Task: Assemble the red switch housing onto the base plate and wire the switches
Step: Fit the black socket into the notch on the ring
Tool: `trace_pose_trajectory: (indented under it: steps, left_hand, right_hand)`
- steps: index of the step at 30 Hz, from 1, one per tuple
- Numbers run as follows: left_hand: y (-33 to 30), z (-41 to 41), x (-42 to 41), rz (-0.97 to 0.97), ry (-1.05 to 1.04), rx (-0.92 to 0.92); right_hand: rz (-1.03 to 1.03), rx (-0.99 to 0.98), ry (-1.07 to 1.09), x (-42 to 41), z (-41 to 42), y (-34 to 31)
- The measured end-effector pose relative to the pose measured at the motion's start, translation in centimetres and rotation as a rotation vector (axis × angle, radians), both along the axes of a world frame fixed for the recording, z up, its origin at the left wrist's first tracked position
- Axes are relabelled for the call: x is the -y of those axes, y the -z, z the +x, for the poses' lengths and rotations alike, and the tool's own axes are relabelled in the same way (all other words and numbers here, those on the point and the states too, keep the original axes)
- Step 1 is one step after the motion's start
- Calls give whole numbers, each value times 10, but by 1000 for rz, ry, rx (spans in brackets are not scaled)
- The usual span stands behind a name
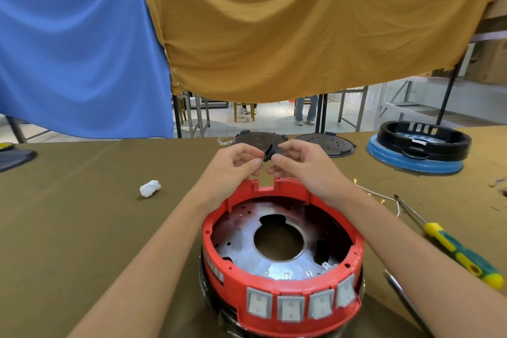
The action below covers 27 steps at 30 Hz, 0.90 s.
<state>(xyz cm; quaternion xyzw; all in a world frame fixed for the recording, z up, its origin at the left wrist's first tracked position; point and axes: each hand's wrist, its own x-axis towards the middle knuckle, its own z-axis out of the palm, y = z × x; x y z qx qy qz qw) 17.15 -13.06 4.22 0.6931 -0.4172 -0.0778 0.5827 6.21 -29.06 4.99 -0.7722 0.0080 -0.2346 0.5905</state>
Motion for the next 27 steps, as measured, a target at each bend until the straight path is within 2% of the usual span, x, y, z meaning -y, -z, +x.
trace_pose_trajectory:
  steps: [4, 9, 14, 27]
  left_hand:
    - [-3, -3, 1, -15, -7, -86]
    - [-4, -6, 0, 52, -22, 32]
    - [-4, -5, -1, 104, -72, 12]
    - [-4, -4, -1, 186, -122, 2]
  right_hand:
    - [-275, 10, 206, 1, -1, 0]
    - [-424, -4, 189, -2, -1, -1]
    - [-392, -33, 183, -1, 1, -1]
    - [-504, -107, 180, -1, 1, -1]
